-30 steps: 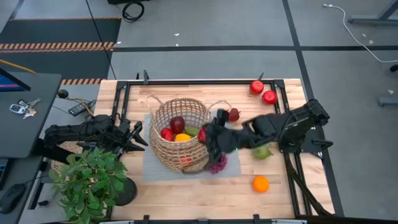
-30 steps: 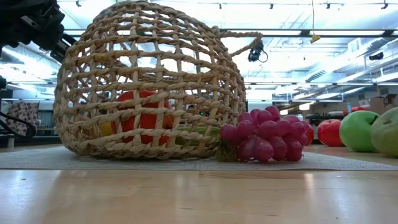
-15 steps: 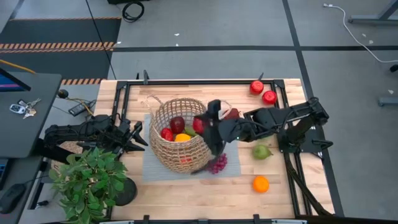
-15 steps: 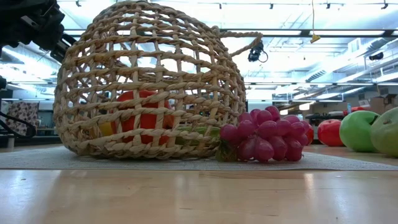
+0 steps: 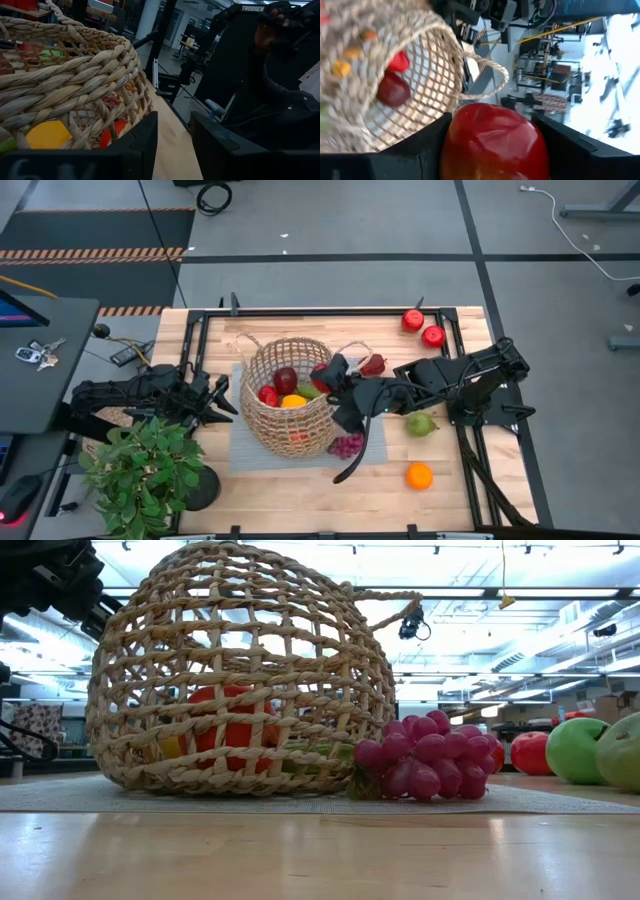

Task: Build produce basket
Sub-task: Put the red apple into the brown basket

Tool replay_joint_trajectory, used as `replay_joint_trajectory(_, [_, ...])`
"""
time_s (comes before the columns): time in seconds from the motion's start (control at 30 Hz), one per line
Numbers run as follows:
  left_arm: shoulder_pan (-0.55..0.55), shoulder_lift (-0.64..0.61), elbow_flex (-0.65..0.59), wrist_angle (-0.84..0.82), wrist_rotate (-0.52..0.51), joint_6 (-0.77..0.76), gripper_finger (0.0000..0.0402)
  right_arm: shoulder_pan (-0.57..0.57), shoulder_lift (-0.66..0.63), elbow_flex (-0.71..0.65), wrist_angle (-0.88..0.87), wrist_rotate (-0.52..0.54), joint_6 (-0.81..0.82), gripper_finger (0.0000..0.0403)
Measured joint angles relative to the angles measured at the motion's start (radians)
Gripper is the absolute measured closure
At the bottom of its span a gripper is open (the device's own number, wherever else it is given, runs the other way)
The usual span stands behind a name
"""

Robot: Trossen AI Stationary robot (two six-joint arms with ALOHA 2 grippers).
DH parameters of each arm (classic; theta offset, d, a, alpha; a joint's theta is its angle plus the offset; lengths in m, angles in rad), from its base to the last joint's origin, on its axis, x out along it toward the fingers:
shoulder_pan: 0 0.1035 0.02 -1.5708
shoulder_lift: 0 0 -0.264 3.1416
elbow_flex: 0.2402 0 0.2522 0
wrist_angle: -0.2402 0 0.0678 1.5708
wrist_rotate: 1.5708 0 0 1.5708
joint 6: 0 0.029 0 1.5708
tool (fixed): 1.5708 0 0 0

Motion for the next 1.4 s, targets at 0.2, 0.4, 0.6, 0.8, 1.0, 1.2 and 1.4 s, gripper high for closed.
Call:
replay_joint_trajectory(0.2, [0.0, 0.0, 0.0, 0.0, 0.0, 0.001, 0.028, 0.0, 0.0, 0.0, 0.0, 0.027, -0.125, 0.0133])
replay_joint_trajectory(0.4, [0.0, 0.0, 0.0, 0.0, 0.0, 0.001, 0.028, 0.0, 0.0, -0.001, -0.001, 0.026, -0.131, 0.0133])
replay_joint_trajectory(0.6, [0.0, 0.0, 0.0, 0.0, 0.0, 0.0, 0.028, -0.003, 0.0, -0.001, -0.001, 0.022, 0.043, 0.0133])
replay_joint_trajectory(0.8, [0.0, 0.0, 0.0, 0.0, 0.0, 0.001, 0.028, -0.034, 0.0, -0.001, 0.0, -0.025, 0.599, 0.0133])
replay_joint_trajectory(1.0, [0.0, 0.0, 0.0, 0.0, 0.0, 0.0, 0.028, -0.054, 0.0, -0.001, 0.005, -0.029, 1.275, 0.0133])
replay_joint_trajectory(1.2, [0.0, 0.0, 0.0, 0.0, 0.0, 0.001, 0.028, -0.079, 0.0, -0.001, 0.005, -0.035, 1.885, 0.0133])
replay_joint_trajectory(1.4, [0.0, 0.0, 0.0, 0.0, 0.0, 0.001, 0.028, -0.11, 0.0, -0.001, 0.022, -0.137, 2.031, 0.0132])
